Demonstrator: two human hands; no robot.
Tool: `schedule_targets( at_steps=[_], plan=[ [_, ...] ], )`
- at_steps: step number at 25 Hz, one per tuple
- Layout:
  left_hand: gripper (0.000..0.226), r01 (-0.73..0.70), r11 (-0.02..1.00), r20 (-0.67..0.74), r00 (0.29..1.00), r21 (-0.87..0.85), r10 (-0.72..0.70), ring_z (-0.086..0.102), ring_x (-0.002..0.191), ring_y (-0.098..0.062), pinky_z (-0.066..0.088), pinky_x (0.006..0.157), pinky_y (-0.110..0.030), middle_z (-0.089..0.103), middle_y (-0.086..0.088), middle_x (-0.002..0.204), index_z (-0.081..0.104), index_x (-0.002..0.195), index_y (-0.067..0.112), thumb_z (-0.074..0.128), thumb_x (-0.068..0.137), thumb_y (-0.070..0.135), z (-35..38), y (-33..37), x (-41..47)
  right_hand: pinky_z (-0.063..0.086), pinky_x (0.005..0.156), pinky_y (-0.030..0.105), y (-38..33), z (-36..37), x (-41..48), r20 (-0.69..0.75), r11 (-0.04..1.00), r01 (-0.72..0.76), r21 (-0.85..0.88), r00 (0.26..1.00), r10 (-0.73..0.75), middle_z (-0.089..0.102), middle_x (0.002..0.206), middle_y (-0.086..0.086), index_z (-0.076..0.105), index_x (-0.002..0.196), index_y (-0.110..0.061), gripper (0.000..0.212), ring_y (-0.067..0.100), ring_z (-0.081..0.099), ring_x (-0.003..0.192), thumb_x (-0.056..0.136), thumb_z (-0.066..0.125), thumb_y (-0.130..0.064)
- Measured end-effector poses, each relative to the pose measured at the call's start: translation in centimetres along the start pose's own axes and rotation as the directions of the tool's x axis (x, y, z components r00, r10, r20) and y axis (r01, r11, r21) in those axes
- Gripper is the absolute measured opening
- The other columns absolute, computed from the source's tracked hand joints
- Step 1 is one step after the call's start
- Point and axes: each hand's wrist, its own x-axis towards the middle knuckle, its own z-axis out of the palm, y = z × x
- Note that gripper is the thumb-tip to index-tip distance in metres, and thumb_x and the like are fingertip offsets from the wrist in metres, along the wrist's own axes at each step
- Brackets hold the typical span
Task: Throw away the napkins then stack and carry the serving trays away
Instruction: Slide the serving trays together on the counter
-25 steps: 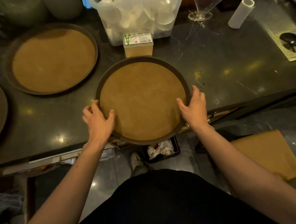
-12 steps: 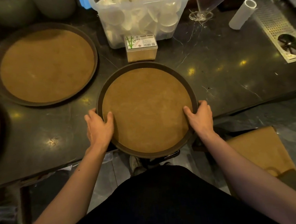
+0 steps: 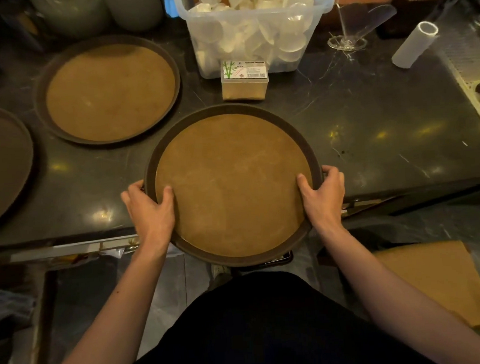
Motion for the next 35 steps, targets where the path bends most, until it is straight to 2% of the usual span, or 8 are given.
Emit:
schedule_targets(
  at_steps=[4,7,9,16,19,26,33,35],
  plan=[
    [0.052,0.031,0.999,-0.15,0.988,-0.018,-0.033,0.046,0.112,-0.018,0.034,0.091,-0.022,0.043,-0.014,0.133,0.044,0.131,0.005,0.066,0.089,0.028,-3.0,0.1,-3.6,0.036,0.083,0.023,-1.0,0.0,-1.2,0.046,0.994,0.093,0.062,0.994,-0.096,0.048,0.118,0.002,0.05,0.124,-0.01,0.048,0.01,0.047,0.101,0.088,0.067,-0.036],
    [0.051,0.096,0.995,-0.288,0.952,-0.039,-0.103,0.045,0.109,-0.016,0.032,0.087,-0.018,0.044,-0.014,0.134,0.045,0.131,0.005,0.065,0.09,0.027,-6.0,-1.1,-6.3,0.04,0.083,0.023,-2.1,1.3,-2.9,0.124,0.98,0.174,0.095,0.975,-0.185,0.048,0.117,0.001,0.051,0.122,-0.012,0.046,0.01,0.049,0.1,0.087,0.068,-0.037],
    [0.05,0.132,0.99,-0.362,0.921,-0.053,-0.143,0.046,0.109,-0.016,0.03,0.085,-0.014,0.045,-0.015,0.133,0.046,0.13,0.004,0.066,0.089,0.027,-8.4,-2.7,-7.4,0.039,0.081,0.018,-3.5,2.6,-4.4,0.187,0.968,0.219,0.119,0.953,-0.239,0.047,0.116,0.001,0.051,0.121,-0.012,0.044,0.009,0.048,0.099,0.088,0.068,-0.036],
    [0.048,0.218,0.969,-0.519,0.819,-0.114,-0.245,0.05,0.111,-0.022,0.034,0.087,-0.02,0.046,-0.014,0.128,0.049,0.126,0.006,0.067,0.088,0.029,-15.8,-8.9,-7.0,0.04,0.086,0.023,-9.6,9.0,-9.8,0.334,0.924,0.351,0.149,0.862,-0.381,0.047,0.12,0.003,0.05,0.124,-0.011,0.048,0.009,0.046,0.101,0.088,0.067,-0.037],
    [0.049,0.234,0.962,-0.546,0.793,-0.139,-0.272,0.049,0.108,-0.021,0.035,0.088,-0.022,0.046,-0.014,0.127,0.049,0.126,0.006,0.067,0.087,0.03,-19.5,-12.1,-5.3,0.042,0.086,0.026,-12.5,13.1,-12.6,0.361,0.909,0.386,0.157,0.834,-0.416,0.046,0.118,0.001,0.05,0.124,-0.012,0.048,0.01,0.047,0.1,0.087,0.068,-0.038],
    [0.05,0.238,0.96,-0.539,0.795,-0.145,-0.279,0.044,0.1,-0.013,0.034,0.086,-0.02,0.044,-0.014,0.128,0.048,0.125,0.005,0.067,0.087,0.03,-29.9,-19.0,1.5,0.042,0.087,0.027,-19.8,22.7,-20.5,0.37,0.906,0.398,0.146,0.827,-0.423,0.043,0.115,-0.002,0.05,0.124,-0.011,0.048,0.012,0.047,0.102,0.087,0.068,-0.036],
    [0.052,0.27,0.949,-0.517,0.796,-0.163,-0.315,0.05,0.107,-0.024,0.035,0.087,-0.026,0.044,-0.014,0.127,0.047,0.125,0.005,0.067,0.087,0.034,-34.5,-22.6,7.6,0.043,0.093,0.03,-25.1,29.1,-22.5,0.386,0.896,0.429,0.116,0.812,-0.439,0.045,0.121,0.004,0.049,0.126,-0.009,0.053,0.015,0.048,0.107,0.086,0.069,-0.037],
    [0.052,0.269,0.949,-0.509,0.801,-0.166,-0.316,0.049,0.104,-0.02,0.035,0.088,-0.025,0.043,-0.013,0.127,0.047,0.126,0.005,0.067,0.087,0.034,-34.6,-23.0,9.6,0.044,0.093,0.031,-26.2,30.7,-21.8,0.386,0.89,0.445,0.101,0.807,-0.447,0.045,0.12,0.005,0.049,0.126,-0.007,0.053,0.016,0.048,0.106,0.086,0.069,-0.036]
  ],
)
